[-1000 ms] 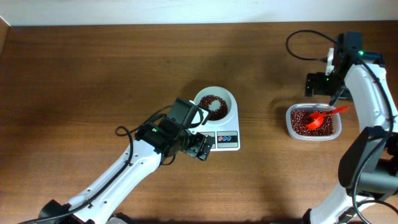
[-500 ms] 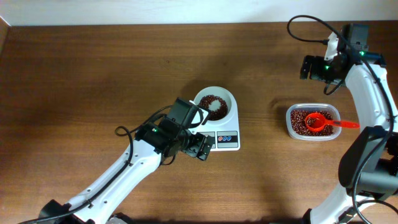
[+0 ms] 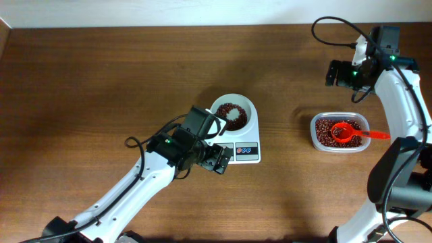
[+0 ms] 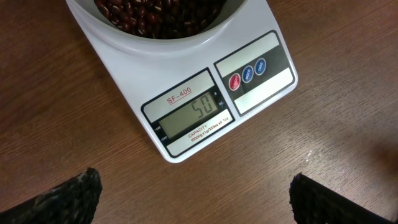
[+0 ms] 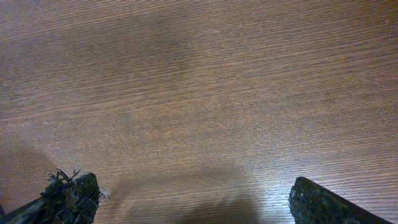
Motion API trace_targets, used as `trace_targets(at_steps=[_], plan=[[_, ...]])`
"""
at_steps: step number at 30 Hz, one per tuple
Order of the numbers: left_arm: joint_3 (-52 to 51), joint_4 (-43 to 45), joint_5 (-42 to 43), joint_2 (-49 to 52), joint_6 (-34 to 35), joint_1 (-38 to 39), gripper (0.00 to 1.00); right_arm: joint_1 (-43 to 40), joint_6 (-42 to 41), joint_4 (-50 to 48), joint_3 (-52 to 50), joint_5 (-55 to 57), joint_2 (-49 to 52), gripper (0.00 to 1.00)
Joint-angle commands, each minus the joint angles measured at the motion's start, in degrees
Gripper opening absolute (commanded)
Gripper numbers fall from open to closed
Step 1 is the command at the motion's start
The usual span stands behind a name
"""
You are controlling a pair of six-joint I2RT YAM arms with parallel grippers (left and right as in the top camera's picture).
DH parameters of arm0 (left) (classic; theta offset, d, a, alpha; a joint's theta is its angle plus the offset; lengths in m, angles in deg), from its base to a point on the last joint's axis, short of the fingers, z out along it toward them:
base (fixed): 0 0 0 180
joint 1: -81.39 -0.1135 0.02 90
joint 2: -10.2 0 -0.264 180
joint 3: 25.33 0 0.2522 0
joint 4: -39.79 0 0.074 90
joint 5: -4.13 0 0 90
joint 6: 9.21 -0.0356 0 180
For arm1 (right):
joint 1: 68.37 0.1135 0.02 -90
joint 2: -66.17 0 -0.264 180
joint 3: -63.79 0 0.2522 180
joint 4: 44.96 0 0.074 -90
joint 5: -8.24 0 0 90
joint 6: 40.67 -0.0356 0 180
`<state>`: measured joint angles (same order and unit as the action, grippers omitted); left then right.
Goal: Scoop item into bowl and weigh 50g on scale
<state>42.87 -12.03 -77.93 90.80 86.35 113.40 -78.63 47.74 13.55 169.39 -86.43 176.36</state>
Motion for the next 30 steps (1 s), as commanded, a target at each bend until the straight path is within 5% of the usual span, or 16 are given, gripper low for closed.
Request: trace_targets(at_steps=[1, 20, 22, 25, 30], plan=[[-0.2, 0.1, -0.2, 0.0, -0.9, 0.0, 0.99, 0.2, -0.6, 0.0, 0.3, -0.9, -0.4, 0.99], [-0.2, -3.4, -1.7, 0.0, -2.3, 0.0, 0.99, 0.2, -0.6, 0.0, 0.3, -0.9, -0.4, 0.99], [-0.2, -0.2, -5.7, -0.9, -2.9, 0.0, 0.99, 0.2, -0.6, 0.0, 0.3, -0.9, -0.4, 0.99], [-0.2, 16.0, -20.1, -7.2, -2.9, 0.0, 0.99, 0.2, -0.6, 0.0, 0.3, -0.9, -0.4, 0.99], [-0.2, 20.8, -20.9, -19.3, -2.9, -0.1, 0.99, 0.2, -0.6, 0.0, 0.3, -0.9, -0.4, 0.99]])
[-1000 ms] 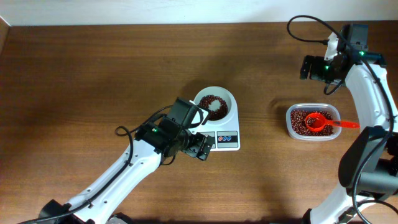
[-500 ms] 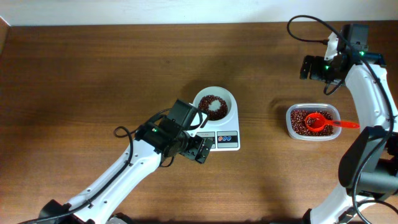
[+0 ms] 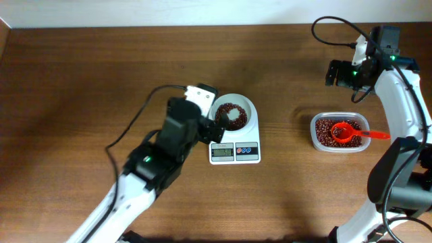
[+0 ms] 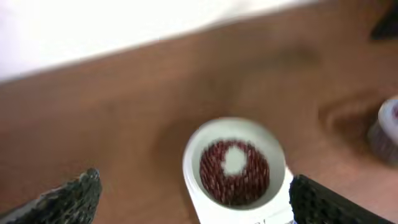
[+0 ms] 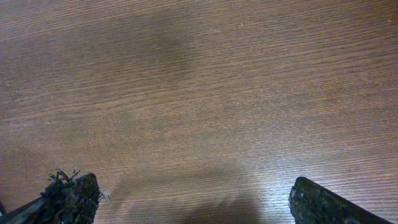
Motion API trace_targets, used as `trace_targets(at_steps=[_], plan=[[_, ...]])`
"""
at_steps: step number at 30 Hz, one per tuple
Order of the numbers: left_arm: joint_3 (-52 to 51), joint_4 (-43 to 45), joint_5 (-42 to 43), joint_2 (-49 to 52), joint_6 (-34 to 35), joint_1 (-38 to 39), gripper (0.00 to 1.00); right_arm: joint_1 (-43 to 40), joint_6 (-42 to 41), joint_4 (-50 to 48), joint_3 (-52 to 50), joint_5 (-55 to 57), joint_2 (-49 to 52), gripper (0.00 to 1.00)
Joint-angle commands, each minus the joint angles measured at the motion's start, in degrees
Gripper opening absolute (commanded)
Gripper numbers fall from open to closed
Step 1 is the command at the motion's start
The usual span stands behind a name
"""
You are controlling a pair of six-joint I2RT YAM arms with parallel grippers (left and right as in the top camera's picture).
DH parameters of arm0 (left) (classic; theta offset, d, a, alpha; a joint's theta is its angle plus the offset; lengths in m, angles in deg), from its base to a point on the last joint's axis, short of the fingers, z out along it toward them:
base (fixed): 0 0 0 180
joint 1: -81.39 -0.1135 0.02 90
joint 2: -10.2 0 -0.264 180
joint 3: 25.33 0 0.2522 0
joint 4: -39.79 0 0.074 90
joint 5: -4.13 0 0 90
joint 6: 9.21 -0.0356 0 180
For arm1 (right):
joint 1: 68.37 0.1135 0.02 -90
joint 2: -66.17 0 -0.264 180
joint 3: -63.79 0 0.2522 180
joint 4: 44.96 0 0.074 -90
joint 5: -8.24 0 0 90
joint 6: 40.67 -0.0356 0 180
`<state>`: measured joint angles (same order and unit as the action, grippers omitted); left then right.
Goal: Scoop item into bowl and weigh 50g on scale
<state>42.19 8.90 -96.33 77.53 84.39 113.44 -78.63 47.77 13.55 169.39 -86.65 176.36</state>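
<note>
A white scale [image 3: 246, 152] sits mid-table with a white bowl [image 3: 231, 115] of red beans on its platform; its display is too small to read. The bowl [image 4: 234, 169] appears blurred in the left wrist view. My left gripper [image 3: 214, 127] hangs raised at the bowl's left side, open and holding nothing [image 4: 196, 182]. A clear tub of red beans [image 3: 339, 133] stands at the right with the red scoop [image 3: 348, 132] lying in it. My right gripper [image 3: 341, 73] is beyond the tub, open over bare wood [image 5: 193, 182].
The left arm's black cable [image 3: 138, 125] loops over the table left of the scale. The right arm's body [image 3: 405, 115] runs along the right edge beside the tub. The table's far edge meets a white wall [image 4: 124, 31].
My left gripper was low in front of the scale, its camera on the display reading 50. Now it is raised at the bowl's left, looking across the bowl. The right arm has not moved.
</note>
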Motion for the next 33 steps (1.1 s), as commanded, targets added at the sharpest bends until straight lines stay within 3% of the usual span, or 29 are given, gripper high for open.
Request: trace_targets(at_steps=[1, 6, 10, 14, 17, 19, 21, 29, 33], plan=[[0.4, -1.2, -2.5, -7.9, -0.9, -0.1, 0.99, 0.2, -0.6, 0.0, 0.3, -0.7, -0.4, 0.99], [-1.7, -10.5, 0.4, -18.4, -0.9, -1.3, 0.99, 0.2, -0.6, 0.0, 0.3, -0.7, -0.4, 0.99], [-11.6, -7.7, 5.1, -28.0, -0.9, -3.3, 0.99, 0.2, -0.6, 0.0, 0.3, -0.7, -0.4, 0.99], [-28.2, 10.1, 4.5, -40.0, -0.9, -3.7, 0.99, 0.2, -0.6, 0.0, 0.3, -0.7, -0.4, 0.99], [-43.5, 31.0, 4.7, -45.5, -0.9, -5.2, 0.99, 0.2, -0.6, 0.0, 0.3, -0.7, -0.4, 0.99], [-50.3, 37.7, 5.1, -47.6, -0.9, -5.2, 0.99, 0.2, -0.6, 0.0, 0.3, -0.7, -0.4, 0.99], [-53.4, 37.2, 5.3, -49.7, -0.8, -5.2, 0.99, 0.2, -0.6, 0.0, 0.3, -0.7, -0.4, 0.99], [-53.2, 12.5, 5.1, -67.3, -1.4, -12.5, 0.99, 0.2, -0.6, 0.0, 0.3, -0.7, -0.4, 0.99], [-53.2, 12.6, 5.1, -67.1, -16.3, -15.6, 0.99, 0.2, -0.6, 0.0, 0.3, -0.7, -0.4, 0.99]])
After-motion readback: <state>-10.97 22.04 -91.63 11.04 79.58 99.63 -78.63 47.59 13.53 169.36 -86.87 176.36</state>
